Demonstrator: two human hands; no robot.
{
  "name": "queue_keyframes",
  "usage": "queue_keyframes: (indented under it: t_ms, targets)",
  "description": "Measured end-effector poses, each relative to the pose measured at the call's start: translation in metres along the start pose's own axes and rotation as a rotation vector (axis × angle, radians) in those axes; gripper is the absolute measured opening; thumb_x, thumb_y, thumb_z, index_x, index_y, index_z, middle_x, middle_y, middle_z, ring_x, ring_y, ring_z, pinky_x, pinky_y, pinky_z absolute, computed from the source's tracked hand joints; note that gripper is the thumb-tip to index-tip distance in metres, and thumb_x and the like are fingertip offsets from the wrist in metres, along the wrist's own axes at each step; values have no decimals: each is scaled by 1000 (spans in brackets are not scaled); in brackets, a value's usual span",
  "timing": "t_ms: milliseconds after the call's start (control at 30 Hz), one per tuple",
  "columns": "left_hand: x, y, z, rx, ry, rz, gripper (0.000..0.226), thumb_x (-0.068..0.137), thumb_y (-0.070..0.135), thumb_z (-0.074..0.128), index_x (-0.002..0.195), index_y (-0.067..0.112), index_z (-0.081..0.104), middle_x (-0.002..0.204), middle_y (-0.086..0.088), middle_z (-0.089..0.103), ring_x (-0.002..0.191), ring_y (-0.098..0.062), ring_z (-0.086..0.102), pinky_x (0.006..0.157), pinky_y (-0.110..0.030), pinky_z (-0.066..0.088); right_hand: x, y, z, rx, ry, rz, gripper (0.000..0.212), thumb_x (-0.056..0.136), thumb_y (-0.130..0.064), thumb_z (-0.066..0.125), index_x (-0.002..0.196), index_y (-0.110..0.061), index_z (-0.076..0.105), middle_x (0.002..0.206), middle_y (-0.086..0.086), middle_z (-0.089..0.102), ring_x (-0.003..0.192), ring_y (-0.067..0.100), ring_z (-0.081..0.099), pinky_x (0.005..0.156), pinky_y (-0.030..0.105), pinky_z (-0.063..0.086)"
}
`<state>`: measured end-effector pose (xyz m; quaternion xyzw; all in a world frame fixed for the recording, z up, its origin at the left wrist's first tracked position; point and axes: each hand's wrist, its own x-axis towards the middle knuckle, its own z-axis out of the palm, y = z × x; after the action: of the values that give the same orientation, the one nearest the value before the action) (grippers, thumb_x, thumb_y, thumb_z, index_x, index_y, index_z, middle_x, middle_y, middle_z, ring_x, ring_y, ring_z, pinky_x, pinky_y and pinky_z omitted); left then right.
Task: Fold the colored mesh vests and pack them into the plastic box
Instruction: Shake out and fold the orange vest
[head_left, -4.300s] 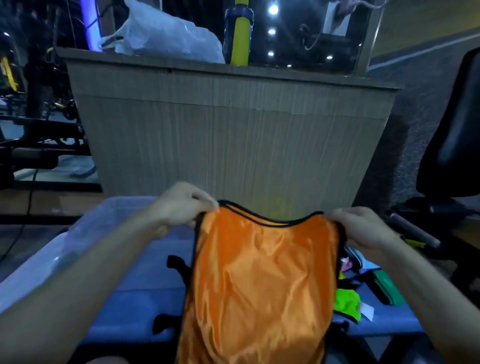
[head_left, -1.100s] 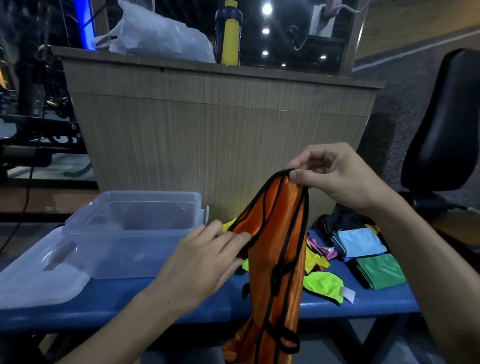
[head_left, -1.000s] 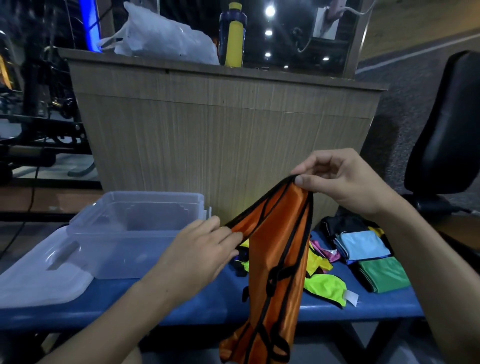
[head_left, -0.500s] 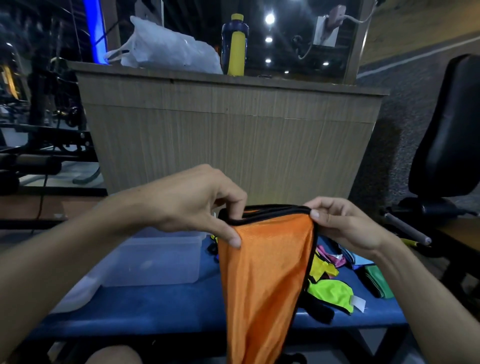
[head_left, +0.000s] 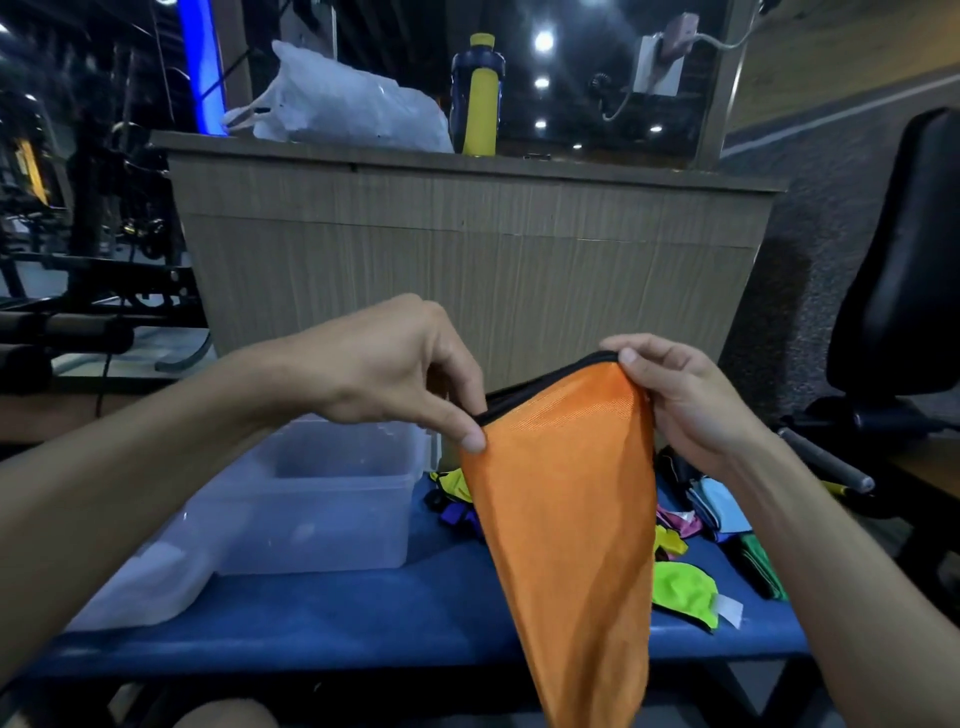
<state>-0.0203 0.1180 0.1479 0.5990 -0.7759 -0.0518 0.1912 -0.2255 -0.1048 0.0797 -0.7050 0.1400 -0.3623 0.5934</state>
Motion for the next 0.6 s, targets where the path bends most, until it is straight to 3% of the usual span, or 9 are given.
queue_keyframes:
  t_ms: [133, 300, 400, 500, 600]
  targets:
    - [3, -2, 4, -67, -45, -46, 16, 73, 36, 89, 78, 23, 81, 67, 7, 72, 60, -10, 66, 57, -31, 51, 3, -1, 5, -42, -14, -15, 18, 95, -21, 61, 108, -18, 73, 87, -5, 69, 83, 9, 60, 79, 27, 46]
    - [1, -23, 11, 89, 95, -69, 16, 76, 38, 87, 77, 26, 77, 63, 21, 64, 58, -6, 58, 55, -17, 40, 7, -1, -1, -48, 15, -44, 18, 97, -20, 60, 110, -17, 73, 92, -3, 69, 84, 9, 60, 77, 26, 45]
    - [-1, -27, 9, 144, 215, -8, 8, 84, 41, 77, 92, 37, 76, 82, 28, 66, 74, -9, 61, 61, -17, 43, 8, 10, -8, -39, 41, -7, 19, 98, -22, 61, 111, -18, 74, 96, 3, 68, 84, 14, 60, 75, 28, 49]
    - [7, -24, 0, 10, 249, 24, 16, 90, 39, 69, 100, 29, 78, 92, 23, 69, 87, -10, 67, 73, -20, 50, 9, 27, -1, 140, 77, 65, 21, 100, -16, 59, 115, -11, 71, 91, 3, 71, 79, 13, 62, 68, 24, 54]
    - [19, -16, -15, -63, 234, 8, 21, 96, 33, 62, 106, 22, 77, 95, 21, 70, 95, -4, 68, 80, -15, 49, 5, 42, 12, 277, 25, 132, 26, 101, -12, 54, 122, -5, 68, 100, 7, 75, 87, 15, 68, 79, 26, 57]
